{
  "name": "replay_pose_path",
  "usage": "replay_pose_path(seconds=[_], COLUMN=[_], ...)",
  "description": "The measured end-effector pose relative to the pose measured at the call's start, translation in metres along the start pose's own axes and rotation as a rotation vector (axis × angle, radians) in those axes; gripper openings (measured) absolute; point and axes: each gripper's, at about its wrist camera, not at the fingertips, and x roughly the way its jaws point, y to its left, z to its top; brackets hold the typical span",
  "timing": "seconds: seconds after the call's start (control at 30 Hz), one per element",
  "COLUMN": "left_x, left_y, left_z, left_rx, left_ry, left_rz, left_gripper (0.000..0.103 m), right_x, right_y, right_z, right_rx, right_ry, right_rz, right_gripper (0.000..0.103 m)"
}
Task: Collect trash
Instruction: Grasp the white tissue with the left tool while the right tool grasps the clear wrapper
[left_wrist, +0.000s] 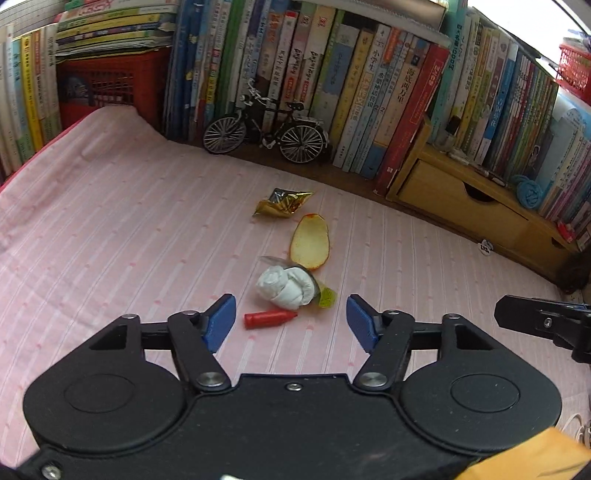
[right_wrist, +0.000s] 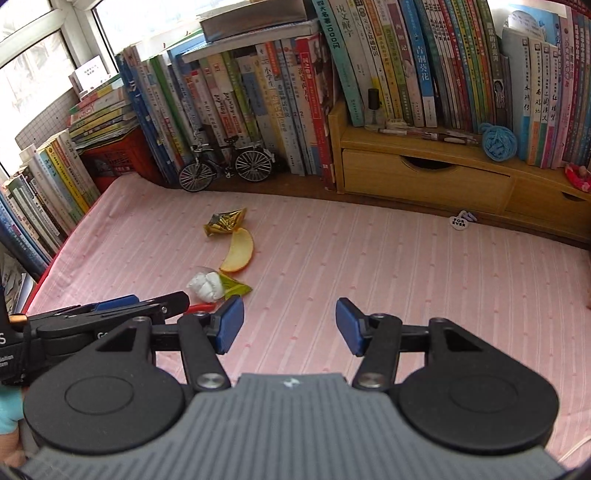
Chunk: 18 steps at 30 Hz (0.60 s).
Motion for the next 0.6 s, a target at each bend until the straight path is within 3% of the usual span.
replay_pose_path(seconds=[0.07, 0.27, 0.33, 0.37, 0.4, 0.6], left_x=[0.017, 0.054, 0.064, 0.068, 0.072, 0.061], left_y=[-0.005, -0.007, -0.005, -0.004, -0.003, 0.003], left_z=[0.002, 0.008, 0.01, 0.012, 0.013, 0.016], left_rx=[0.014, 0.007, 0.005, 0.002, -0.006, -0.008], left_ry=[0.02, 0.046, 0.051, 0.056, 0.064, 0.029], left_rz=[0.015, 0.044, 0.033, 0.021, 0.002, -0.079], left_gripper=[0.048, 0.047, 0.043, 0.034, 0.031, 0.026], right_x=[0.009, 0.038, 0.047, 0.051, 0.055, 0.085], right_y=[-0.009, -0.024, -0.024, -0.022, -0.019, 0.0], right_z=[0.006, 0.017, 0.016, 0.015, 0.012, 0.005], right_rx=[0.009, 0.02, -0.003, -0.024, -0.043, -0.127], right_ry=[0.013, 0.061, 0.08, 0.092, 0.105, 0.173], right_rz=[0.0, 0.011, 0.035, 0.044, 0.049, 0.106], right_gripper=[0.069, 0.069, 0.069, 0.069, 0.069, 0.069])
